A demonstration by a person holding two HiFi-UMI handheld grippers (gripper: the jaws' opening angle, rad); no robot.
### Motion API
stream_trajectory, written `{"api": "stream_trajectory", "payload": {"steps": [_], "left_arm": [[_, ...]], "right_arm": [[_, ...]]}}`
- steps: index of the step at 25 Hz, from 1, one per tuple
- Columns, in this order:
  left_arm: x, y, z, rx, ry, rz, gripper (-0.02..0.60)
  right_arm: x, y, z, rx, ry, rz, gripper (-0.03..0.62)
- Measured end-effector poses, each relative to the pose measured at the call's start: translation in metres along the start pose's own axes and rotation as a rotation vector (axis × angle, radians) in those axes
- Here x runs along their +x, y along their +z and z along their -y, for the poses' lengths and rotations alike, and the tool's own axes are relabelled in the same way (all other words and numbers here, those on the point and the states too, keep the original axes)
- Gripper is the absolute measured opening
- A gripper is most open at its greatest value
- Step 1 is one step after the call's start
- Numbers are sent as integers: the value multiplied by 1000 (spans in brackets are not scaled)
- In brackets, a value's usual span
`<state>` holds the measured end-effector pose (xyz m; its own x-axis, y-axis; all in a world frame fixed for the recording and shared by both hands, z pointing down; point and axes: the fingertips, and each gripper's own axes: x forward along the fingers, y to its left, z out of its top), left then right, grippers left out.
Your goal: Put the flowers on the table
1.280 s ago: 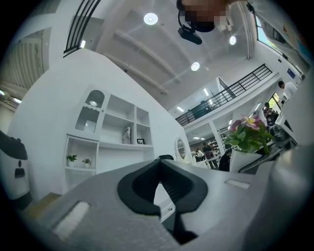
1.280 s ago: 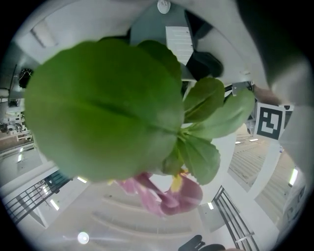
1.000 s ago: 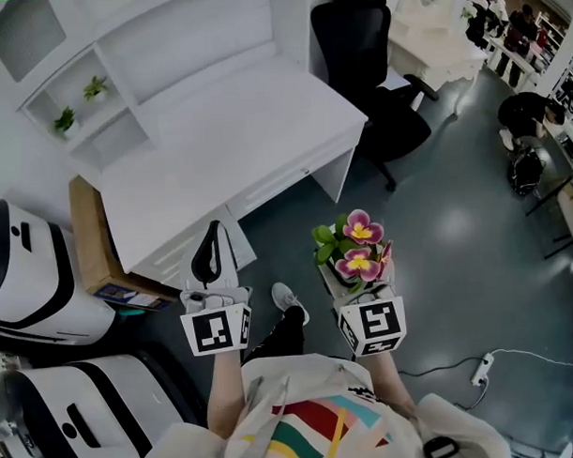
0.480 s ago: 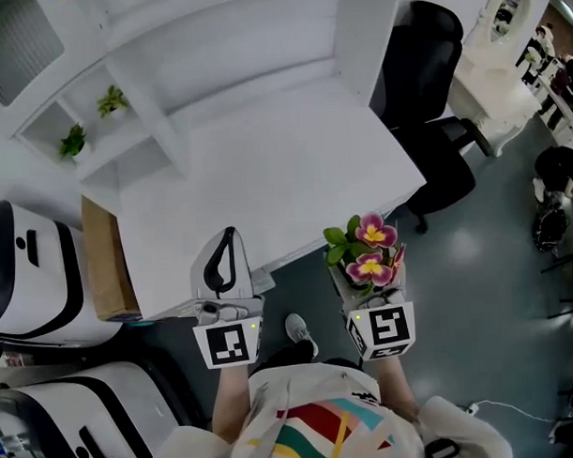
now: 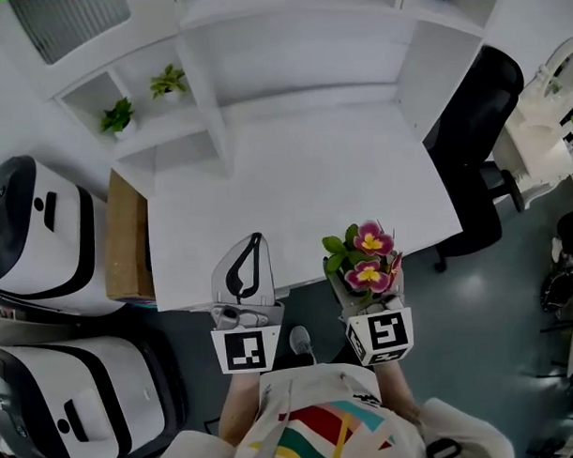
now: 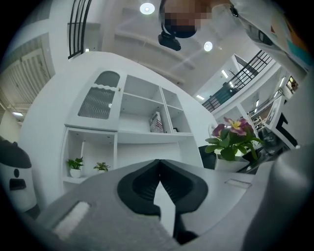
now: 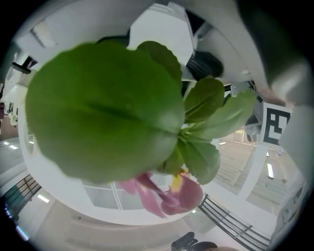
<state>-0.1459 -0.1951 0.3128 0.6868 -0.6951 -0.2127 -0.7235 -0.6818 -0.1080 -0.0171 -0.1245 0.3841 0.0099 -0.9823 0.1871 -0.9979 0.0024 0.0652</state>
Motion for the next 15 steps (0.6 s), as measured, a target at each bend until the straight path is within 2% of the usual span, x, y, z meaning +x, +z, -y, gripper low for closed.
{"api": "stream_trajectory", "payload": {"steps": [6, 11, 15], "left_arm": [[-2, -6, -12, 15, 63, -26, 3], [8, -8, -11, 14, 110, -39, 3], [26, -9, -5, -30, 173, -20, 3]], "right_arm": [[23, 11, -12, -12, 85, 29, 331], [37, 12, -1, -9, 132, 41, 331], [49, 16, 18, -15, 182, 57, 331]]}}
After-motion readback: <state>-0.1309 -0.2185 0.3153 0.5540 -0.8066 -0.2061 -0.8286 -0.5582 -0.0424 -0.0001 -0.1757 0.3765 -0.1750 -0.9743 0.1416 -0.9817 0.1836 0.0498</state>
